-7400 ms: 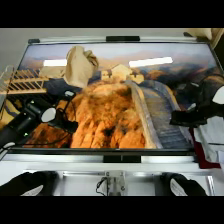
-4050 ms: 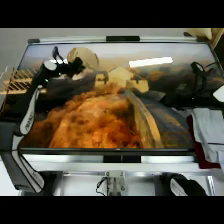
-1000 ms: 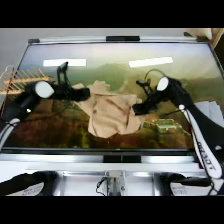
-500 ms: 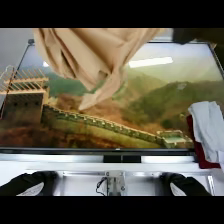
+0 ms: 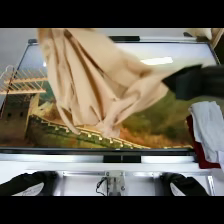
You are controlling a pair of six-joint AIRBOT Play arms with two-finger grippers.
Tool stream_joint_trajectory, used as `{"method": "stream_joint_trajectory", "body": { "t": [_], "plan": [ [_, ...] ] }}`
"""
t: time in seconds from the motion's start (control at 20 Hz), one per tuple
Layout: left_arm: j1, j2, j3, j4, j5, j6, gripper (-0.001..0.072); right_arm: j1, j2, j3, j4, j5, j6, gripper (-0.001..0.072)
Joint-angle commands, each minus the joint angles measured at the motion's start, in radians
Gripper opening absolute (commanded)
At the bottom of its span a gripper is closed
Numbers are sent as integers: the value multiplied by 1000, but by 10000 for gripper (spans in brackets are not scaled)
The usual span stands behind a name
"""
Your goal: Fold the shirts.
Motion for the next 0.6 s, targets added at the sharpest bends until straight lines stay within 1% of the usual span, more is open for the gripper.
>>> {"method": "stream_joint_trajectory", "body": {
  "t": [0.0, 0.1, 0.15, 0.25, 0.35, 0.4, 0.45, 0.5, 0.55],
  "plan": [
    [-2, -154, -9, -1, -154, 2, 58, 0, 6, -309, -89, -10, 84, 82],
    [-24, -280, -9, -1, -224, 1, 58, 0, 4, -532, -153, -170, 143, 82],
    [-43, -341, -9, -3, -248, 1, 58, 0, -5, -626, -157, -233, 166, 82],
    [-93, -471, -8, -49, -281, 0, 58, 0, -44, -772, -153, -298, 192, 83],
    [-136, -575, -8, -60, -346, 1, 117, 0, -97, -845, -148, -310, 180, 84],
    [-140, -608, -8, -60, -402, -3, 264, 0, -122, -849, -147, -310, 156, 155],
    [-135, -622, -8, -55, -462, -6, 617, 0, -134, -843, -146, -315, 136, 388],
    [-120, -620, -7, -29, -527, -6, 716, 0, -137, -827, -144, -317, 111, 592],
    [-96, -605, -3, 17, -598, -5, 716, 0, -136, -798, -145, -313, 91, 592]
  ]
}}
